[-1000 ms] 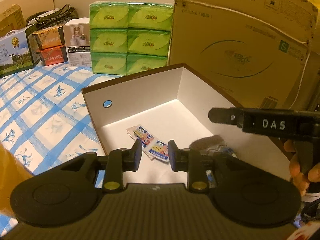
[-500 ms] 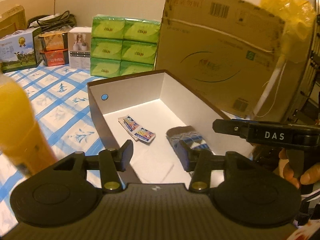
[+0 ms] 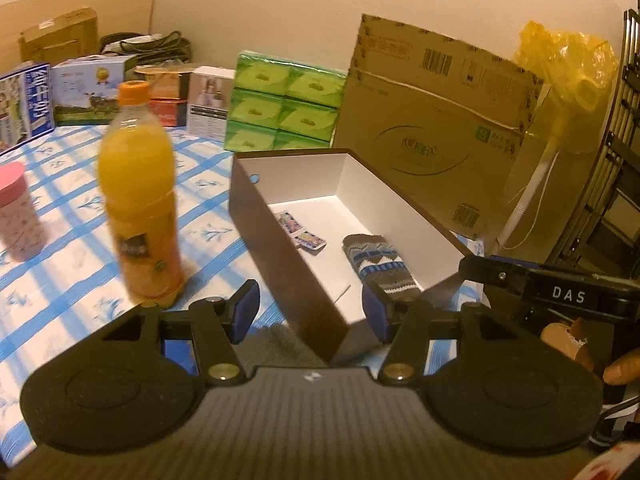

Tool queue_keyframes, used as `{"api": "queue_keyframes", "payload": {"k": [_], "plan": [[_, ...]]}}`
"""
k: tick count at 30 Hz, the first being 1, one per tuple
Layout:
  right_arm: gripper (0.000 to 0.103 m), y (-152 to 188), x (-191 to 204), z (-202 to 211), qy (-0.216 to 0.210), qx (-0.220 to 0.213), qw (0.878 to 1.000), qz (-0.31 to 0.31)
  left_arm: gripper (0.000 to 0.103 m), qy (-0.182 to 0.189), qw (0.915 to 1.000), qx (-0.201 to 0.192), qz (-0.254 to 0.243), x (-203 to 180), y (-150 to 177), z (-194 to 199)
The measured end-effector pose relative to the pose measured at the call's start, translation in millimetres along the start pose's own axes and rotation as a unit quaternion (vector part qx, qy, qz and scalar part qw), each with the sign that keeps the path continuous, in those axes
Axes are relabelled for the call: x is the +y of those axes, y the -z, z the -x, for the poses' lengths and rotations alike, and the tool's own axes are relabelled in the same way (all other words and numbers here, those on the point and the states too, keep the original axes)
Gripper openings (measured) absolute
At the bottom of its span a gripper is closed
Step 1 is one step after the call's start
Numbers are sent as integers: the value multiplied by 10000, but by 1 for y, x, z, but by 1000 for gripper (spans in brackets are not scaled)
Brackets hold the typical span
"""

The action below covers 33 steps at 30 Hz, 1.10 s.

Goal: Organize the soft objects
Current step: 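Withdraw both tools from the box toward the pile of cloths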

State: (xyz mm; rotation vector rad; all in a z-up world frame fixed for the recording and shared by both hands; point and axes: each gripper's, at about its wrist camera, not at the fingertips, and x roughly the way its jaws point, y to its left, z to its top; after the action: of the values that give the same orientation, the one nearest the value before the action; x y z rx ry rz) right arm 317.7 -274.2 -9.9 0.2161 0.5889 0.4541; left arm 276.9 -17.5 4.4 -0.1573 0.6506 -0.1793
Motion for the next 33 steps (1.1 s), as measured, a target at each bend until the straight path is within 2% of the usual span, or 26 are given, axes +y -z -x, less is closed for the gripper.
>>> {"api": "queue_keyframes", "payload": {"k": [13,17,28,33], "plan": [[53,33,48,38,-182,-6,9998,101,54,-469,9978,-269,383,37,43,74],[53,47,58,37,-242,110,9996,137,54,-648,9959,-293,555,50,55,88],[53,86,72,19,-175,525,9972,507,54,-1398,9880,-160,636,86,87,106],[53,102,73,5,-99,707,9954,636,54,-1575,9848,-39,729,102,100,106]]}}
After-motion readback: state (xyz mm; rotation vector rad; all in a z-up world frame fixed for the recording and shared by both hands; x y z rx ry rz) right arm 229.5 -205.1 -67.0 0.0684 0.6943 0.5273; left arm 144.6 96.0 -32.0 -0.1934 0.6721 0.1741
